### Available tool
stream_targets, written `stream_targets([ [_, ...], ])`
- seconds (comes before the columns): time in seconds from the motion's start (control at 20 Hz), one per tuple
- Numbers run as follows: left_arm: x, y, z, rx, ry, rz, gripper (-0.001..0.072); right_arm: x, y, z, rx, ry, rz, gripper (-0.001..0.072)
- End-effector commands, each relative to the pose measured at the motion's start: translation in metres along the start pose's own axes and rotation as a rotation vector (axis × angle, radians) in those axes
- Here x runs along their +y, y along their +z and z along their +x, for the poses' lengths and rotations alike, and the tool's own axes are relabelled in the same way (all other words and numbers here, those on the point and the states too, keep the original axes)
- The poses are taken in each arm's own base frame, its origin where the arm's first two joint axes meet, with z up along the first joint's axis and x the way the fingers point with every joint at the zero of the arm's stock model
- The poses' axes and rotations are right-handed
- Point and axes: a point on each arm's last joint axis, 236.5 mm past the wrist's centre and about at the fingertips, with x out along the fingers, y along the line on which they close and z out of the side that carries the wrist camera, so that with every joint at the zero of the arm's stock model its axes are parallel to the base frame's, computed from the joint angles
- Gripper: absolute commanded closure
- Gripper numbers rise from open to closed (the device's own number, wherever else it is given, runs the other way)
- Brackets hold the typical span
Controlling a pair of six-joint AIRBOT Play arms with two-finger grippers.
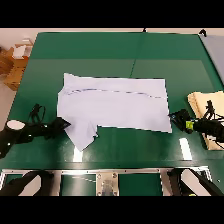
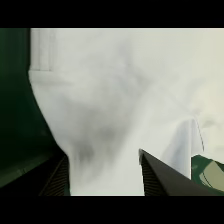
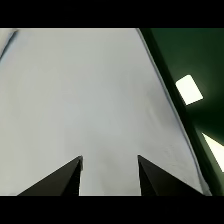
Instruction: Fold the shirts.
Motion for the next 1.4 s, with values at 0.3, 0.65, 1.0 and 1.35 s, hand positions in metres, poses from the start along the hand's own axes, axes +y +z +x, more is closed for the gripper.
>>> stream_targets([
  [0.3,-0.043,-0.036,0.021,0.065,-0.065,0.114,0.0298,0.001,-0.007,0.000,0.025,0.009,0.027,0.0279],
  [0.65,-0.029,-0.053,0.020,0.140,-0.013,0.189,0.0681,-0.019,-0.039,-0.008,0.137,-0.092,0.067,0.0322],
  [1.0,-0.028,-0.050,0.020,0.127,-0.012,0.188,0.0681,-0.054,-0.068,0.001,0.111,-0.167,0.162,0.0318],
  [1.35,-0.035,-0.042,0.021,0.091,-0.033,0.158,0.0681,-0.062,-0.040,0.018,-0.088,-0.126,0.283,0.0298],
])
